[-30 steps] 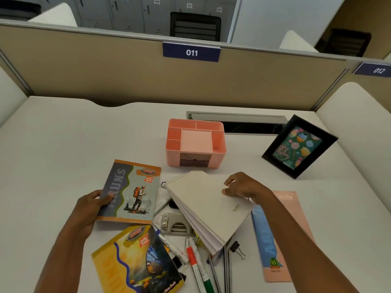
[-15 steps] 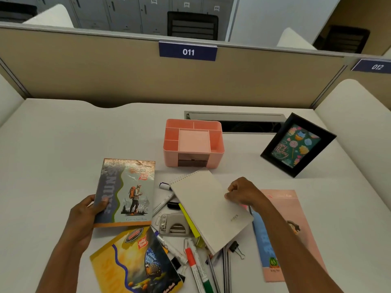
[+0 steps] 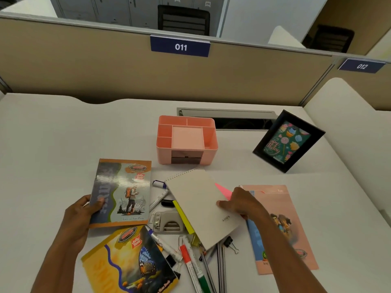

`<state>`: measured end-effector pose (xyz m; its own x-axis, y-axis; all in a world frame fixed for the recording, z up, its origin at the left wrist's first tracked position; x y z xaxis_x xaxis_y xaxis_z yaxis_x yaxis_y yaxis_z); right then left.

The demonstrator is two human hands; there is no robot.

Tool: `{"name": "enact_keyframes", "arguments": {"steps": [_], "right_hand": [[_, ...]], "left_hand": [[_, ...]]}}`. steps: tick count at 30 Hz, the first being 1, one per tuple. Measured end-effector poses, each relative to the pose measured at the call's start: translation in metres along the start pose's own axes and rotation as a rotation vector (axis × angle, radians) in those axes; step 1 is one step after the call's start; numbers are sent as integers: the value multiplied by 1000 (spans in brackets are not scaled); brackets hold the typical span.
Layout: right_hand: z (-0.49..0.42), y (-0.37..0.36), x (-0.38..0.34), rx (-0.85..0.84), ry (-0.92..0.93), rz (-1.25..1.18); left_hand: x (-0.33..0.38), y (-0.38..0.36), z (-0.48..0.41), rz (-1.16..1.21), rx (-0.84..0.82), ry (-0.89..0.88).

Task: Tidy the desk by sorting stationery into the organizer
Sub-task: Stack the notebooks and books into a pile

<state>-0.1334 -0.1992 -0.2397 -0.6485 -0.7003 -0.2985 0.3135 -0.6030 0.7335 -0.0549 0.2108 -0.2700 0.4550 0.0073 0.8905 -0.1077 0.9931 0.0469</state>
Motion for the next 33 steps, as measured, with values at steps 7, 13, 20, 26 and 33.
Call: {"name": "enact_keyframes", "arguments": {"steps": [7, 13, 20, 26, 33], "right_hand": [[11, 11, 10, -87, -6, -332], [35, 32, 27, 11, 148, -696], [84, 70, 123, 304, 166, -955], [87, 42, 196, 438, 52, -1006], [74, 4, 208, 498, -18, -935]], "left_hand": [[2, 0, 2, -21, 0, 12], [6, -4, 13, 24, 19, 25], [26, -11, 44, 217, 22, 53], [36, -73, 105, 270, -137, 67], [12, -167, 154, 288, -219, 67]]}}
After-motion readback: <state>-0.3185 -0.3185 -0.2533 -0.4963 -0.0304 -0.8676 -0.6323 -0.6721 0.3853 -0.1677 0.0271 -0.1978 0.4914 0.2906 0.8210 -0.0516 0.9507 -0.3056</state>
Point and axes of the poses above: each hand's wrist, its own z-axis away from the middle knuckle, its own y-axis out of the back of the hand, x = y × z, the point moved 1 cm from there along -z, towards the middle knuckle, and after that the axes turned 1 degree about x, right-handed, at the moved point
